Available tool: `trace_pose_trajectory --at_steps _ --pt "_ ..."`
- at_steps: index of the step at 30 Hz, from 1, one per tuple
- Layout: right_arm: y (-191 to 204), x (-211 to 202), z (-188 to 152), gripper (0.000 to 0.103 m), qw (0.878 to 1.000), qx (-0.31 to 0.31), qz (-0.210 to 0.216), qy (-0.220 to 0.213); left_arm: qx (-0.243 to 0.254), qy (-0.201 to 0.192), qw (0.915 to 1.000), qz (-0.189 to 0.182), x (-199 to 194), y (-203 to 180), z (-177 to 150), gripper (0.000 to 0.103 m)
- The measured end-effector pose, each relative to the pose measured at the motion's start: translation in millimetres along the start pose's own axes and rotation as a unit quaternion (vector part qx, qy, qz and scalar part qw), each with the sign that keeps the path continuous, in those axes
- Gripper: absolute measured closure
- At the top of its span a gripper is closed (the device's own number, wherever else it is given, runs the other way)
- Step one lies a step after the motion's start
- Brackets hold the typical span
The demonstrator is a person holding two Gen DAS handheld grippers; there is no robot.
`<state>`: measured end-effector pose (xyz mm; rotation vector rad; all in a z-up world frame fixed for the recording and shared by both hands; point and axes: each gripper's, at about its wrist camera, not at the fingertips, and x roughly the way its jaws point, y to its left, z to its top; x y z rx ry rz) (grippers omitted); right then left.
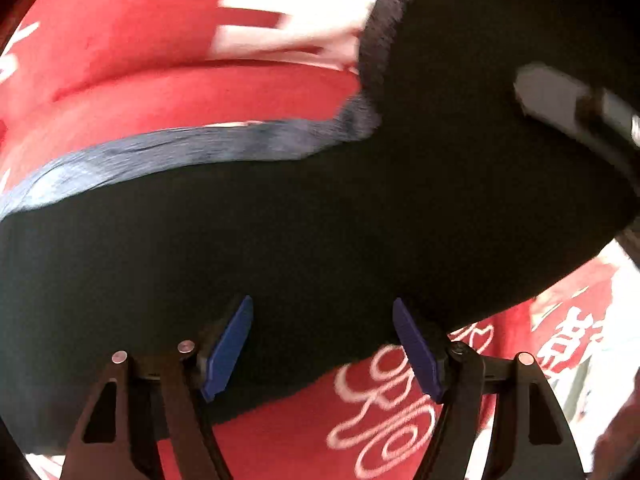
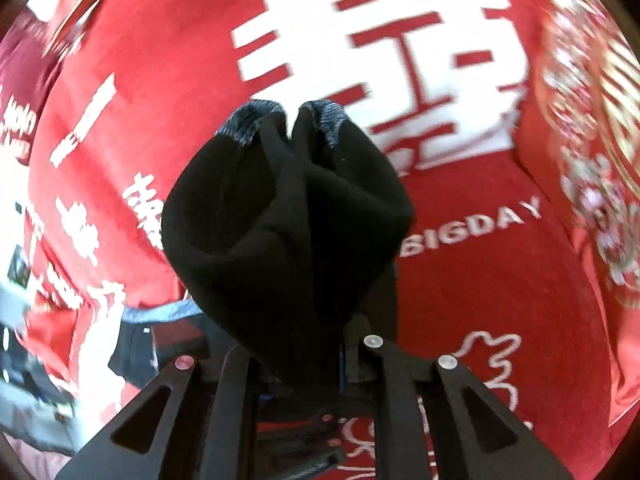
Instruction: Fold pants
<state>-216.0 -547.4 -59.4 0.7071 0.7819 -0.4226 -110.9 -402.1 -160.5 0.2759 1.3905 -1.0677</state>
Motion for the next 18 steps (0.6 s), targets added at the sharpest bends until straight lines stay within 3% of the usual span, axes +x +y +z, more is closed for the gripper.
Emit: trace_pose_trajectory --at_steps 7,10,15,17,18 --pt "70 40 -30 0.088 0.998 -0.053 0.021 0.040 -0.035 -0.016 0.9955 0.087 -70 100 -18 0.029" --pt "100 64 -50 0.088 0.994 -0.090 0.009 0.060 -0.065 -0.025 0.9899 0.124 -85 152 -19 0.029" --pt "138 123 -93 0.084 0.982 -0.153 -0.066 0.091 -0.125 -0.028 0.9758 0.177 -106 222 -36 0.029" --pt "147 138 -109 0.078 0.971 -0.191 -0.104 0.096 -0.144 -0.029 0.9711 0.188 -110 242 -40 0.029" --pt "157 142 -118 0.073 0.960 -0.230 -0.133 0.092 -0.150 -0.028 0.9695 0.192 -110 247 -41 0.029"
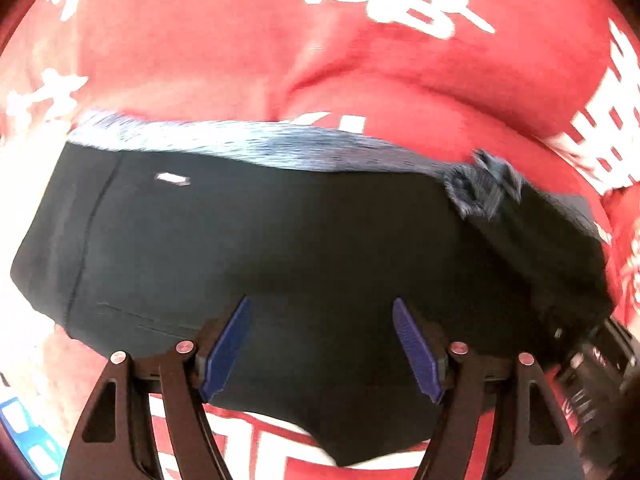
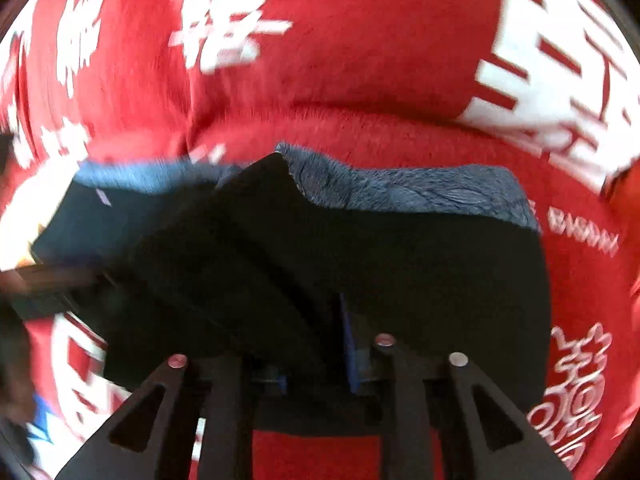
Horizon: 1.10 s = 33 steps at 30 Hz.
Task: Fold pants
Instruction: 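Fold the held trouser end over toward the left gripper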
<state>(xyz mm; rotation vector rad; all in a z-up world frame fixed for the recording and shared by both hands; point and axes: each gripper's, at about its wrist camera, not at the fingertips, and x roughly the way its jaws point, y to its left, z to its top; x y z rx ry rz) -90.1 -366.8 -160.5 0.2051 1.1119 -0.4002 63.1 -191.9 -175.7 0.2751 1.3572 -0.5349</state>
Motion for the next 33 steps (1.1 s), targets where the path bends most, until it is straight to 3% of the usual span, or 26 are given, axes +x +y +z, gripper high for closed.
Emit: trace_pose_trajectory --at_steps 3,5,7,9,12,18,20,21,22,24,28,33 --pt "30 -18 -13 0.050 0.996 -0.090 -0.021 -0.017 -0.008 0.000 1.0000 0.000 -3 15 1 0.028" --pt "42 -40 -27 0.049 0.989 -0.142 -0.011 -0.030 -0.008 0.001 1.0000 -0.004 -6 19 1 0.028" --pt "40 -53 -33 0.049 0.987 -0.155 -0.015 -0.043 -0.004 0.003 0.9999 -0.011 -8 16 -1 0.028" --pt "32 -64 -27 0.049 0.984 -0.161 -0.048 -0.065 0.007 -0.001 0.9997 -0.023 -12 9 -3 0.028" --pt "35 -59 -20 0.049 0.978 -0.191 -0.045 -0.069 0.023 -0.017 0.9990 -0.034 -6 -9 -8 0.017" --pt "60 -26 -17 0.049 0.965 -0.252 -0.040 -0.068 0.011 -0.003 0.9995 -0.030 7 -11 -18 0.017" --pt "58 -11 -10 0.058 0.968 -0.244 -0.046 -0.049 0.010 0.000 0.9997 -0.024 8 -8 -22 0.017" --pt "54 -1 -4 0.092 0.973 -0.229 -0.029 -0.023 0.009 0.001 0.9997 -0.021 8 -6 -23 0.017" --pt "48 3 1 0.097 0.977 -0.213 -0.020 -0.005 0.009 0.001 0.9998 -0.019 7 -4 -23 0.017" --pt "38 -12 10 0.098 0.982 -0.188 0.000 -0.021 0.006 -0.002 0.9999 -0.014 2 1 -24 0.017" --pt "38 -56 13 0.098 0.979 -0.194 0.025 -0.054 -0.001 -0.011 0.9999 -0.007 -6 13 -25 0.017" --pt "74 -21 -16 0.097 0.973 -0.228 0.036 0.004 -0.020 -0.010 0.9997 0.004 -5 25 -26 0.017"
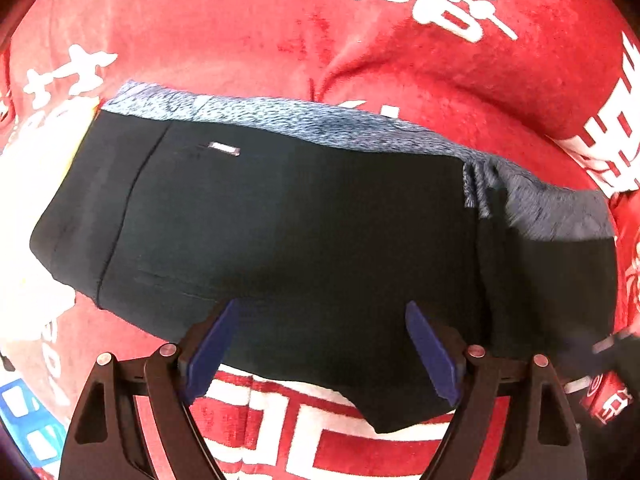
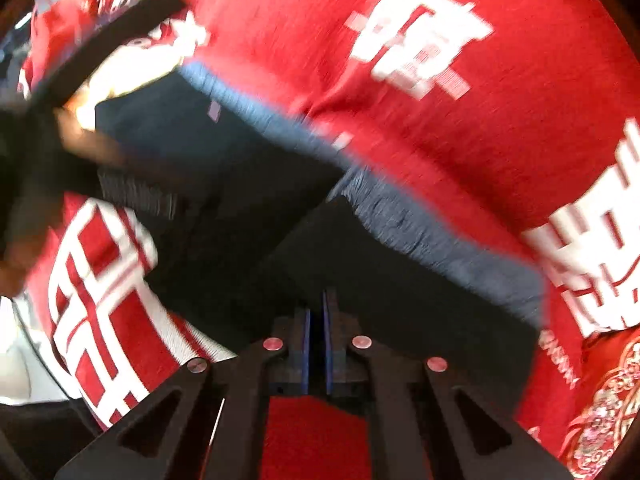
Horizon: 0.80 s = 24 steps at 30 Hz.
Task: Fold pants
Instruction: 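Fold the held trouser end over toward the left gripper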
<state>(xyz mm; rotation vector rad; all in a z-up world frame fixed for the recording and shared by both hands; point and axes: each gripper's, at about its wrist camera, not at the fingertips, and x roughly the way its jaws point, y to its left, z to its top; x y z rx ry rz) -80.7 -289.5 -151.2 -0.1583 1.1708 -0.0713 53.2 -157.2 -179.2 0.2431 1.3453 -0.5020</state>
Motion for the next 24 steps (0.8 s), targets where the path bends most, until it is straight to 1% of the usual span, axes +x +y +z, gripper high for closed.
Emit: trace_pose_trajectory --at_steps 1,2,4,5,6,7,8,9,10,12,13,14,15,16,17,18,19,21,22,23,24 --pt "7 15 -3 0.095 1.000 -0.001 -0.004 0.013 -0.004 0.000 1.0000 0.003 0 2 0 0.017" --pt "9 18 -3 0.093 1.000 -0.004 -0.013 0.004 -0.005 0.000 1.0000 0.006 -1 4 -1 0.017" --pt "6 13 -1 0.090 1.000 0.003 -0.017 -0.001 -0.001 -0.001 0.9999 0.012 -2 4 1 0.017" --pt "1 6 -1 0.087 1.000 0.009 -0.005 -0.003 0.003 -0.003 0.9999 0.015 -4 3 2 0.017" --pt "-3 0 -2 0.079 1.000 0.013 0.007 -0.005 0.008 -0.003 0.9998 0.019 -6 0 3 0.017" --pt "-16 -11 -4 0.060 0.999 0.031 0.044 -0.007 0.012 -0.003 0.9997 0.021 -9 -3 4 0.017" --pt "-32 -23 -7 0.052 0.995 0.060 0.074 -0.016 0.015 -0.004 0.9996 0.022 -10 -7 7 0.017" --pt "-45 -29 -9 0.046 0.992 0.082 0.088 -0.026 0.019 -0.006 0.9996 0.020 -13 -12 10 0.017" --pt "-65 -40 -14 0.046 0.988 0.113 0.096 -0.040 0.025 -0.010 0.9995 0.015 -18 -21 14 0.017" --pt "-122 -54 -26 0.046 0.976 0.193 0.086 -0.051 0.042 -0.019 0.9989 0.002 -25 -40 20 0.017" --pt "-144 -54 -30 0.046 0.969 0.224 0.085 -0.054 0.052 -0.023 0.9984 -0.006 -27 -51 24 0.017" --pt "-182 -51 -42 0.046 0.953 0.284 0.087 -0.056 0.064 -0.025 0.9975 -0.015 -30 -67 29 0.017" --pt "-208 -44 -52 0.046 0.940 0.326 0.088 -0.052 0.074 -0.028 0.9966 -0.023 -31 -79 33 0.017" --pt "-235 -34 -62 0.046 0.923 0.370 0.096 -0.048 0.085 -0.031 0.9954 -0.031 -32 -92 37 0.017" --pt "-252 -25 -73 0.046 0.907 0.403 0.112 -0.045 0.099 -0.035 0.9936 -0.040 -32 -109 40 0.017" --pt "-273 -7 -85 0.046 0.883 0.445 0.146 -0.035 0.109 -0.036 0.9923 -0.045 -31 -120 43 0.017" --pt "-286 10 -95 0.046 0.860 0.477 0.182 -0.027 0.122 -0.035 0.9907 -0.051 -28 -135 45 0.017" --pt "-296 39 -106 0.048 0.822 0.509 0.254 -0.019 0.136 -0.029 0.9886 -0.057 -17 -160 48 0.017" --pt "-299 49 -107 0.048 0.813 0.514 0.275 -0.016 0.138 -0.027 0.9883 -0.059 -12 -166 48 0.017" --pt "-298 64 -108 0.048 0.794 0.520 0.314 -0.013 0.140 -0.024 0.9882 -0.059 -5 -172 49 0.017" --pt "-297 74 -112 0.048 0.779 0.531 0.333 -0.012 0.140 -0.018 0.9886 -0.054 7 -177 51 0.017"
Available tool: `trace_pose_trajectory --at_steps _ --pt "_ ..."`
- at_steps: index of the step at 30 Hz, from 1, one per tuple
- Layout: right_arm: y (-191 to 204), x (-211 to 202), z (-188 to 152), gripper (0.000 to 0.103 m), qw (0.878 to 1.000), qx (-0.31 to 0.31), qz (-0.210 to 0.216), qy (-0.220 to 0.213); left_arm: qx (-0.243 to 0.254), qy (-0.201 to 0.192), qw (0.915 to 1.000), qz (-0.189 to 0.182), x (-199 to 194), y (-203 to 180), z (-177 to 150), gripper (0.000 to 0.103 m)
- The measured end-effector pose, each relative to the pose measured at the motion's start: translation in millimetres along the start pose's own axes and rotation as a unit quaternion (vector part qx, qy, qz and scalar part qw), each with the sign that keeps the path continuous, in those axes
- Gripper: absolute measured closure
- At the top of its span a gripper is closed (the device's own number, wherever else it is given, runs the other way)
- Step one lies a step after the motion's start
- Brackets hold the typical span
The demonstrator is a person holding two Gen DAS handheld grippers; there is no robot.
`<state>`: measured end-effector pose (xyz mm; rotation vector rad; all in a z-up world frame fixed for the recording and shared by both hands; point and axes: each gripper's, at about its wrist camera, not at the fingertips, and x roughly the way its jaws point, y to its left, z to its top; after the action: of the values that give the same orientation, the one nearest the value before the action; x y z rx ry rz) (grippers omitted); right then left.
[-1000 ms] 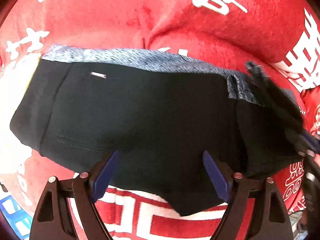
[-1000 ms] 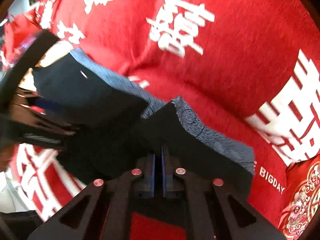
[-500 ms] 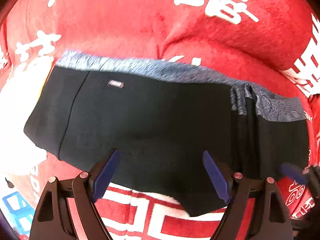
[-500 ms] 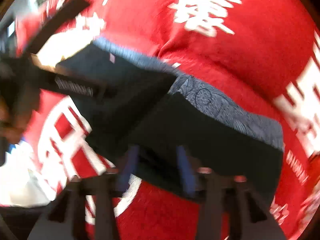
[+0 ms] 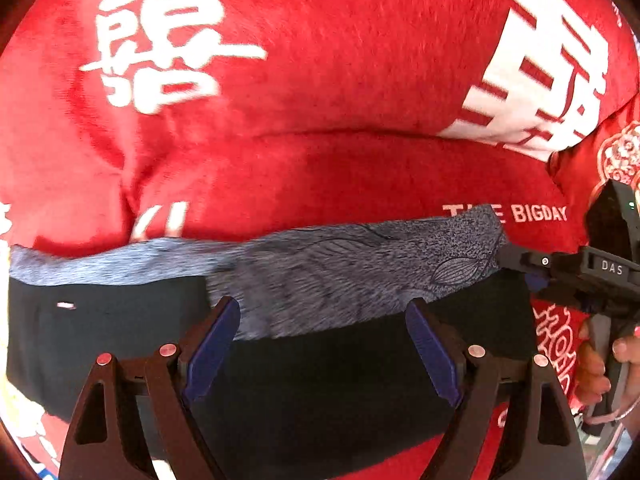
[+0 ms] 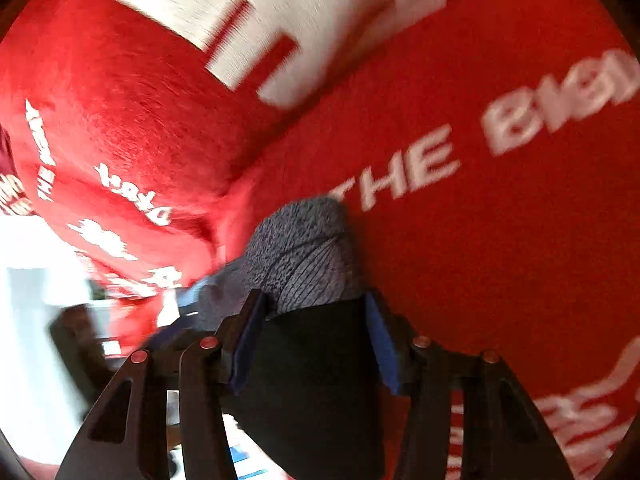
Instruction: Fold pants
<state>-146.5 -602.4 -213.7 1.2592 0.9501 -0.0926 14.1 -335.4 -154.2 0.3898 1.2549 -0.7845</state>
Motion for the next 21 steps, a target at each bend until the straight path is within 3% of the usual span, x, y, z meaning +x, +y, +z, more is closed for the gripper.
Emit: trace_pose_trajectory --at_steps 2,4,7,10,11,13,16,18,21 --pt "-17 7 2 0.058 0.998 0.043 0.041 0.011 0.000 0.011 0.9998 0.015 16 -1 1 0.017" --pt "-21 3 -8 0.076 0.996 0.056 0.065 0.020 -0.005 0.028 0.9992 0.030 24 2 -3 0.017" --pt "5 -12 -21 0.078 0.997 -0.001 0.069 0.032 -0.005 0.031 0.9990 0.030 22 8 -13 0.017" --pt "18 -9 -27 0.078 0.999 -0.035 -0.022 0.019 -0.005 0.046 0.9981 0.041 27 12 -29 0.014" --pt "23 -1 -26 0.077 0.994 -0.068 -0.080 0.013 -0.014 0.043 0.9982 0.039 27 16 -32 0.007" --pt "30 10 -27 0.065 0.989 -0.101 -0.110 0.015 -0.027 0.036 0.9982 0.039 28 20 -37 0.006" --pt "49 13 -30 0.062 0.984 -0.111 -0.137 0.009 -0.031 0.032 0.9980 0.046 26 19 -38 0.006" --pt "66 3 -41 0.062 0.975 -0.132 -0.180 -0.015 -0.030 0.028 0.9978 0.052 23 19 -41 0.006" --pt "91 -9 -53 0.062 0.962 -0.176 -0.206 -0.027 -0.038 0.027 0.9963 0.073 13 29 -53 0.006"
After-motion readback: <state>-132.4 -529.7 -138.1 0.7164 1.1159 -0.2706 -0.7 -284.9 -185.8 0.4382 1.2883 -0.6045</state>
